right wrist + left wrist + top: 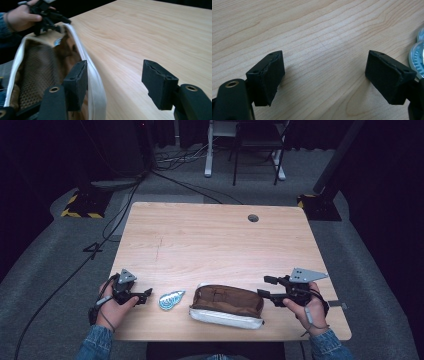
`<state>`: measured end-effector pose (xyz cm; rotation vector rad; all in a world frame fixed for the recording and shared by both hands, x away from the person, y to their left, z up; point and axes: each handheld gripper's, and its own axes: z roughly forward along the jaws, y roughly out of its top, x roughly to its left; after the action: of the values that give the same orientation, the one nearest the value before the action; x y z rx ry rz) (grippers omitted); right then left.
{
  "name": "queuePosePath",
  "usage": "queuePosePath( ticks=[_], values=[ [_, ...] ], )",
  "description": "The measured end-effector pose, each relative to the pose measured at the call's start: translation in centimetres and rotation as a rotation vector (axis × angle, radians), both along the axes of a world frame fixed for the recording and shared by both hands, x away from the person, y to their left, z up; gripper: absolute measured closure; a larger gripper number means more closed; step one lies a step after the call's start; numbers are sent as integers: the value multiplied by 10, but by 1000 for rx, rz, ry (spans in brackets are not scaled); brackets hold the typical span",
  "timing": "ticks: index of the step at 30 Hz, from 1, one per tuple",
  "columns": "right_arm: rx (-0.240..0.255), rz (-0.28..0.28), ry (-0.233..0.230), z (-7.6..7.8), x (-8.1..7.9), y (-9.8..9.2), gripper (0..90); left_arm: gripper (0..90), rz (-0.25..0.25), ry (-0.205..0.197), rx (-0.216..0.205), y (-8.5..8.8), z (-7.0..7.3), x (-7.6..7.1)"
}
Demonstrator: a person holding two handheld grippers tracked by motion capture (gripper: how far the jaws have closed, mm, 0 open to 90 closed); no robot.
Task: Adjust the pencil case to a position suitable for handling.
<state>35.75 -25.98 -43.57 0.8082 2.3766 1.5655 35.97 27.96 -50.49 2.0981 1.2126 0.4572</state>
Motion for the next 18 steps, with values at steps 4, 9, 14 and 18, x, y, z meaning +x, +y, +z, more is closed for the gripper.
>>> queuePosePath(
  ticks=[4, 9, 14, 18],
  values=[
    [17, -41, -6, 3, 2, -13, 390, 164, -7, -1, 2, -1, 0, 0],
    [26, -94, -17, 5, 4, -29, 390, 164, -12, 1, 2, -2, 0, 0],
    [-11, -179, -20, -1, 10, -45, 378, 164, -23, 5, 9, -4, 1, -2],
    [-54, -263, -17, -12, 17, -55, 352, 173, -31, 23, 16, -5, 3, -4]
  ],
)
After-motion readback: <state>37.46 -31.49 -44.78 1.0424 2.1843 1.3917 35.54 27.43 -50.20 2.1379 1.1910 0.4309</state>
